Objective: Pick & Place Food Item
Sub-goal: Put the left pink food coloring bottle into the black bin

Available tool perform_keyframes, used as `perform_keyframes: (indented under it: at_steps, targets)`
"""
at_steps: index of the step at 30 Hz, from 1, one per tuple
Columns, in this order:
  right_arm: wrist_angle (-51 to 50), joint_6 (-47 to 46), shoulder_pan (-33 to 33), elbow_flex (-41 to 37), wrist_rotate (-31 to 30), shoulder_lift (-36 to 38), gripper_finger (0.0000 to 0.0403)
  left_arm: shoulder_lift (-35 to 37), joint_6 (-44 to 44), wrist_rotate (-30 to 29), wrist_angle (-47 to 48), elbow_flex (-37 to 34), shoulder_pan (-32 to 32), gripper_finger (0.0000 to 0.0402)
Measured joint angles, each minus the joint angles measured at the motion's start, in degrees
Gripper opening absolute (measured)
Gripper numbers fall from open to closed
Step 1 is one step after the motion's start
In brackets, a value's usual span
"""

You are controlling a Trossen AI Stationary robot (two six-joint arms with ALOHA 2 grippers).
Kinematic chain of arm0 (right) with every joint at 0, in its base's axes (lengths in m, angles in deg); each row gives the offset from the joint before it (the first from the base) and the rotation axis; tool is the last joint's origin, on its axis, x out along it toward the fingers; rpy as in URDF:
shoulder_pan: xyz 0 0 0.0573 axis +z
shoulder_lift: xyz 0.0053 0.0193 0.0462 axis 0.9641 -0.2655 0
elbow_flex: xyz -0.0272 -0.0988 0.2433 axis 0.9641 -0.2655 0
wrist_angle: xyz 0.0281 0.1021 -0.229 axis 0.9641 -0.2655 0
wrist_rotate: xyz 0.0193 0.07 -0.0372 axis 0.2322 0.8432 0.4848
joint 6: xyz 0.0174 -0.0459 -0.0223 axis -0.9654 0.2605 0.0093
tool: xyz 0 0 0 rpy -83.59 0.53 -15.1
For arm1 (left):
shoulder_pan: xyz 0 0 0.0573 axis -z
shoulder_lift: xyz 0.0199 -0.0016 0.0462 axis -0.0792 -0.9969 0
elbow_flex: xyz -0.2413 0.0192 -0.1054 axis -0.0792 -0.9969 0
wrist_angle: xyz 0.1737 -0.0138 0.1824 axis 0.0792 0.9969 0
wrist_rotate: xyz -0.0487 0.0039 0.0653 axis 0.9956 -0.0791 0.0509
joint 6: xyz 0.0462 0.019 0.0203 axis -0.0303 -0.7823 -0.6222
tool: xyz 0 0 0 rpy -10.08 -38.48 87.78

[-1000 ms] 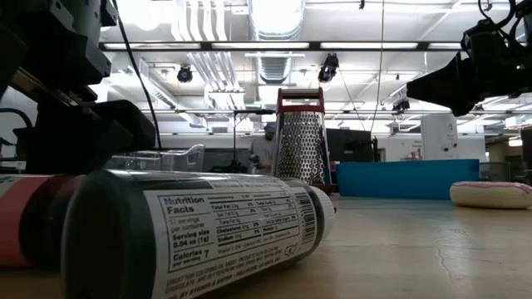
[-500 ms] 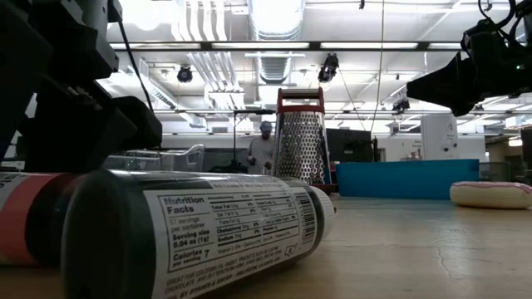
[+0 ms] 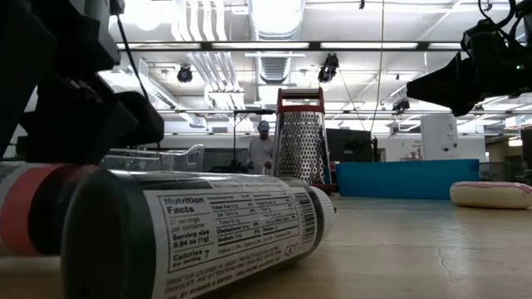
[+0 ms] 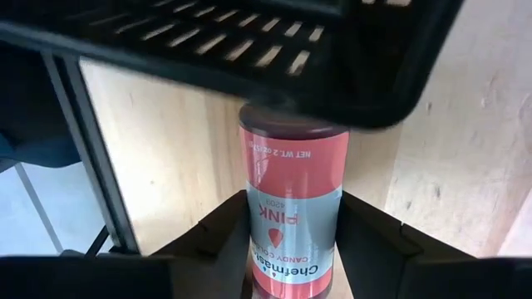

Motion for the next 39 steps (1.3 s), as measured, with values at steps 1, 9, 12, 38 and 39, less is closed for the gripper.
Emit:
perform_keyframes:
  at_steps: [1, 9, 12, 38, 39]
  targets:
    - [0.00, 0.00, -0.01, 0.00, -0.02, 0.00, 0.0164, 0.01, 0.00, 0.00, 0.08, 0.32, 0.00, 0.0159]
    - [0.00, 0.00, -0.02, 0.00, -0.02, 0.00, 0.0164, 0.00, 0.09, 0.20, 3.50, 1.75, 0.00, 0.0132]
    - [0.00, 0.00, -0.01, 0.00, -0.02, 0.00, 0.0164, 0.07, 0.04, 0.17, 3.80, 2.11, -0.02, 0.0133]
    - [0.00, 0.00, 0.00, 0.00, -0.02, 0.00, 0.0164, 0.55, 1.75, 9.21, 46.77, 22.90, 1.87, 0.0140]
    - [0.00, 0.00, 0.00, 0.00, 0.01, 0.00, 0.0164, 0.55, 1.75, 9.25, 46.74, 22.73, 2.33, 0.0140]
